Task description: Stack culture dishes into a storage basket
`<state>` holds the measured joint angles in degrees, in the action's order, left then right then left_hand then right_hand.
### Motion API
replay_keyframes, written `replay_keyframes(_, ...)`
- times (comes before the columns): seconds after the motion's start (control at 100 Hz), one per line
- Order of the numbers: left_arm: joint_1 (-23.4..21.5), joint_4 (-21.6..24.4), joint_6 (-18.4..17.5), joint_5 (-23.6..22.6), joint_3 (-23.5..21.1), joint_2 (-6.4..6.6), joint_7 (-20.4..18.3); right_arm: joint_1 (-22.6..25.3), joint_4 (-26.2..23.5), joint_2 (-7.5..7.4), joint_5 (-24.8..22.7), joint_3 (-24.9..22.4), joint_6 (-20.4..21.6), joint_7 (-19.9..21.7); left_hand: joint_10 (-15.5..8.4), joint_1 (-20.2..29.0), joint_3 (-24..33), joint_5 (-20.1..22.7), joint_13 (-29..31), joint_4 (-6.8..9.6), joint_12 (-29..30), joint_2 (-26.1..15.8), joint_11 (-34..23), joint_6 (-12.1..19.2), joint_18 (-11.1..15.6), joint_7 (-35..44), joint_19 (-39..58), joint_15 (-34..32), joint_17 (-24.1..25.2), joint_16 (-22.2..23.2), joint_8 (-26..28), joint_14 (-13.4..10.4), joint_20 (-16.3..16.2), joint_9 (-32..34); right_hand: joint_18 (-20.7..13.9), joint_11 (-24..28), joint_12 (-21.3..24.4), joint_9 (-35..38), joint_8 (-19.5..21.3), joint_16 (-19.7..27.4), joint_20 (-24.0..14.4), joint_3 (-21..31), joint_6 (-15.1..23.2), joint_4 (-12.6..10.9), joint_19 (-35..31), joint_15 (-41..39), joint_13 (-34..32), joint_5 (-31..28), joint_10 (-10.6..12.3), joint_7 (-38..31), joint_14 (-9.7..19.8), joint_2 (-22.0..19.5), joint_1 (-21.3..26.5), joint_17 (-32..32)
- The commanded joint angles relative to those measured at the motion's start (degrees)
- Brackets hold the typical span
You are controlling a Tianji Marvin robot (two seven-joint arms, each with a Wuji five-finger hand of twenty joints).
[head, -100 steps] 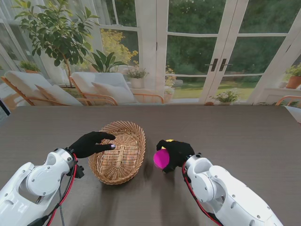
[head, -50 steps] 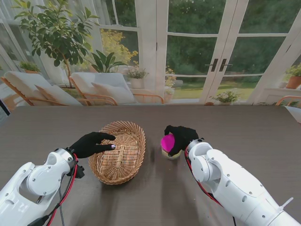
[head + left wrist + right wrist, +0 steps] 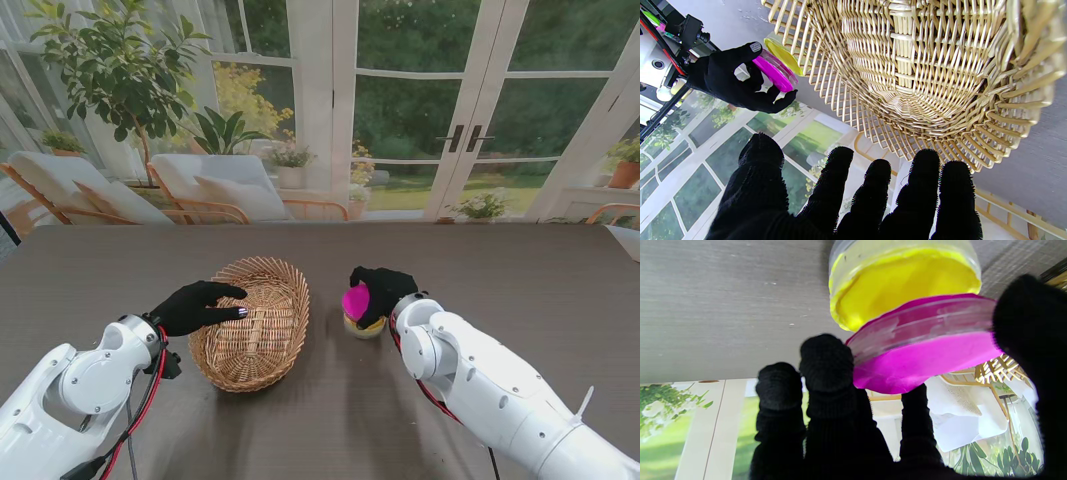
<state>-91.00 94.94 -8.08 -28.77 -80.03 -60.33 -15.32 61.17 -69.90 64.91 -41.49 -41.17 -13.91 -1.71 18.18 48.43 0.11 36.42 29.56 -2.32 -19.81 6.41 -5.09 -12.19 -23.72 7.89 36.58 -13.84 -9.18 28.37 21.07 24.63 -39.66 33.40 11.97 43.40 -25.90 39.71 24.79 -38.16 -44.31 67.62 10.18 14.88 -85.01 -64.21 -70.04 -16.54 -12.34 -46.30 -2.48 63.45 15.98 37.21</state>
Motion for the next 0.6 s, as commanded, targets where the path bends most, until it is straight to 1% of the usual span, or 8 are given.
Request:
replay_keyframes(0.0, 0.0, 0.0, 0.2, 0.0, 0.1, 0.01, -1.2, -0.1, 0.6, 0.49, 0.1, 0.4, 0.1, 0.7, 0.5, 1.6, -0.9, 0.3, -0.9, 1.71, 0.8, -3.2, 0.5, -0.4, -0.8, 0.3, 1.4, 0.9, 0.6, -0.3, 0.2, 1.0, -0.7, -0.4, 1.9, 1.5, -0.7, -1.5, 4.1, -0.4, 0.5, 8.2, 4.3, -5.9, 0.1, -0.1, 1.4, -8.4, 1.2, -9.7, 2.6, -8.8, 5.6, 14.6)
replay_keyframes(0.14, 0.0, 0.0, 0.3, 0.0, 0.1, 0.02, -1.3, -0.7, 1.5, 0.55, 0.2, 1.3, 0.2, 0.7, 0.5, 1.6, -0.9, 0.4, -0.8, 1.71, 0.8, -3.1, 0.5, -0.3, -0.8, 0.3, 1.4, 0.9, 0.6, -0.3, 0.2, 1.1, -0.7, -0.4, 3.6, 1.4, -0.7, -3.2, 3.9, 0.0, 0.9, 7.6, 4.5, -5.9, 3.0, 1.7, 4.6, -7.2, 1.9, -9.3, 1.2, -9.3, 4.8, 10.8)
replay_keyframes(0.19, 0.0, 0.0, 0.3, 0.1, 0.1, 0.01, -1.3, -0.9, 1.9, 0.57, 0.2, 1.7, 0.2, 0.8, 0.4, 1.6, -1.0, 0.5, -0.8, 1.70, 0.8, -3.2, 0.5, -0.3, -0.8, 0.3, 1.4, 0.9, 0.6, -0.3, 0.3, 0.9, -0.7, -0.3, 4.5, 1.2, -0.6, -4.0, 3.9, 0.4, 1.1, 7.4, 4.5, -6.0, 4.7, 2.9, 6.3, -6.7, 2.1, -9.1, 0.1, -9.7, 4.6, 8.6)
replay_keyframes(0.27, 0.0, -0.1, 0.3, 0.1, 0.2, 0.02, -1.3, -1.2, 2.4, 0.58, 0.3, 2.0, 0.1, 0.9, 0.4, 1.5, -1.0, 0.1, -0.8, 1.70, 0.8, -3.2, 0.5, -0.3, -0.7, 0.2, 1.4, 0.9, 0.5, -0.3, 0.2, 1.0, -0.7, -0.3, 4.6, 1.2, -0.7, -4.5, 3.9, 0.5, 1.1, 7.2, 4.6, -6.0, 5.3, 3.5, 7.1, -6.4, 2.1, -8.9, -0.1, -10.0, 4.3, 7.6)
replay_keyframes(0.45, 0.2, -0.2, 0.4, 0.2, 0.3, 0.04, -1.5, -1.2, 2.5, 0.49, 0.1, 2.1, 0.0, 1.1, 0.5, 1.6, -0.9, 0.2, -0.8, 1.71, 0.8, -3.2, 0.5, -0.3, -0.8, 0.2, 1.4, 0.9, 0.6, -0.3, 0.2, 1.1, -0.7, -0.3, 5.5, 0.9, -0.6, -7.3, 3.7, 1.3, 1.4, 6.5, 4.6, -6.0, 7.7, 6.4, 11.2, -4.9, 2.5, -8.2, -2.4, -10.8, 3.6, 3.7)
replay_keyframes(0.53, 0.3, -0.3, 0.4, 0.2, 0.4, 0.06, -1.6, -1.2, 2.4, 0.34, -0.3, 2.1, 0.1, 1.3, 0.4, 1.6, -0.9, 0.3, -0.8, 1.71, 0.8, -3.2, 0.4, -0.4, -0.7, 0.3, 1.4, 0.9, 0.6, -0.3, 0.2, 1.1, -0.7, -0.3, 5.2, 1.0, -0.6, -7.9, 3.7, 1.3, 1.2, 6.1, 4.8, -6.0, 7.8, 6.9, 12.5, -4.3, 2.8, -8.0, -2.7, -11.2, 3.2, 2.5)
replay_keyframes(0.59, 0.3, -0.3, 0.4, 0.3, 0.4, 0.07, -1.7, -1.1, 2.2, 0.27, -0.3, 2.1, 0.1, 1.5, 0.4, 1.5, -1.0, 0.3, -0.8, 1.70, 0.8, -3.2, 0.4, -0.3, -0.7, 0.3, 1.4, 0.9, 0.6, -0.3, 0.2, 1.0, -0.7, -0.3, 5.8, 0.9, -0.6, -8.8, 3.7, 1.7, 1.3, 5.7, 4.8, -6.0, 8.8, 8.2, 14.5, -3.8, 3.0, -7.8, -3.8, -11.2, 3.0, 0.5)
